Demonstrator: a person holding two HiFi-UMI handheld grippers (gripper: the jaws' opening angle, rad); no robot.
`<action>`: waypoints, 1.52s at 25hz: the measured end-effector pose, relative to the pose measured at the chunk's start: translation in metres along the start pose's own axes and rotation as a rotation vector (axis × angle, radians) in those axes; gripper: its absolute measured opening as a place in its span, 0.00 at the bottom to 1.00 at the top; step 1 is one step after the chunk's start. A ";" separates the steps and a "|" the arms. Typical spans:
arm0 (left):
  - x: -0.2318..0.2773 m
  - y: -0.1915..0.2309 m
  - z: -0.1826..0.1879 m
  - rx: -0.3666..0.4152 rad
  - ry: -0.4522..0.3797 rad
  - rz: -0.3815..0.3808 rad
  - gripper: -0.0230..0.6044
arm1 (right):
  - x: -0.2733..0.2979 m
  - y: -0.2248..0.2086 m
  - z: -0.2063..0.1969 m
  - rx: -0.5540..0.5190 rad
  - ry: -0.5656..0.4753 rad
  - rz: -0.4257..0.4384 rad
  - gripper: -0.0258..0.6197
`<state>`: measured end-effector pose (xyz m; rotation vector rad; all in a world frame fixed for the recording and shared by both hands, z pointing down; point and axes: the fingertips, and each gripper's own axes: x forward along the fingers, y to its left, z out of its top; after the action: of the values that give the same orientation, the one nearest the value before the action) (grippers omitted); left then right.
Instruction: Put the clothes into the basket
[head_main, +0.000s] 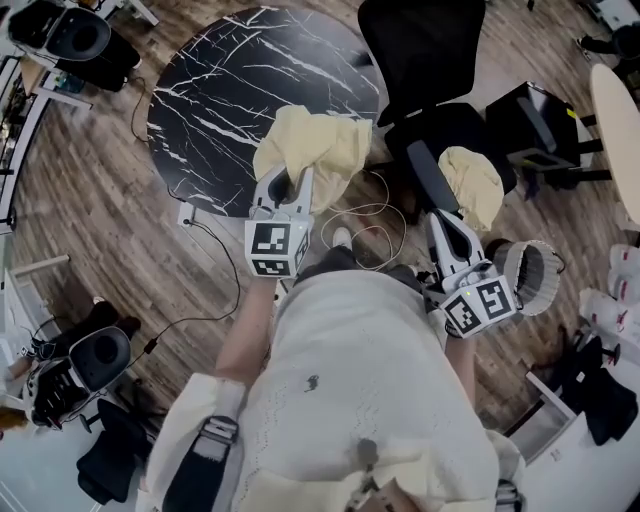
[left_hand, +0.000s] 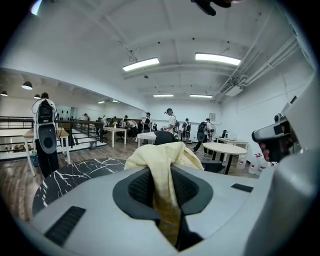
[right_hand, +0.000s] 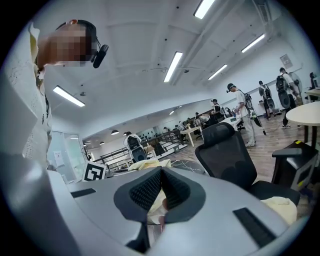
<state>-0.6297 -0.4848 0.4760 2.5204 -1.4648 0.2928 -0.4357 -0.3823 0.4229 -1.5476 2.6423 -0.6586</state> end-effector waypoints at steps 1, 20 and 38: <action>0.000 -0.005 0.004 0.005 -0.007 -0.009 0.16 | -0.005 -0.003 0.001 0.001 -0.007 -0.011 0.05; 0.031 -0.151 0.055 0.030 -0.061 -0.252 0.16 | -0.122 -0.093 0.038 0.024 -0.133 -0.245 0.05; 0.045 -0.329 0.066 0.072 -0.044 -0.410 0.16 | -0.274 -0.175 0.039 0.032 -0.150 -0.398 0.05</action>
<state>-0.3172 -0.3814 0.3982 2.8196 -0.9284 0.2225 -0.1417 -0.2416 0.3952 -2.0457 2.2244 -0.5635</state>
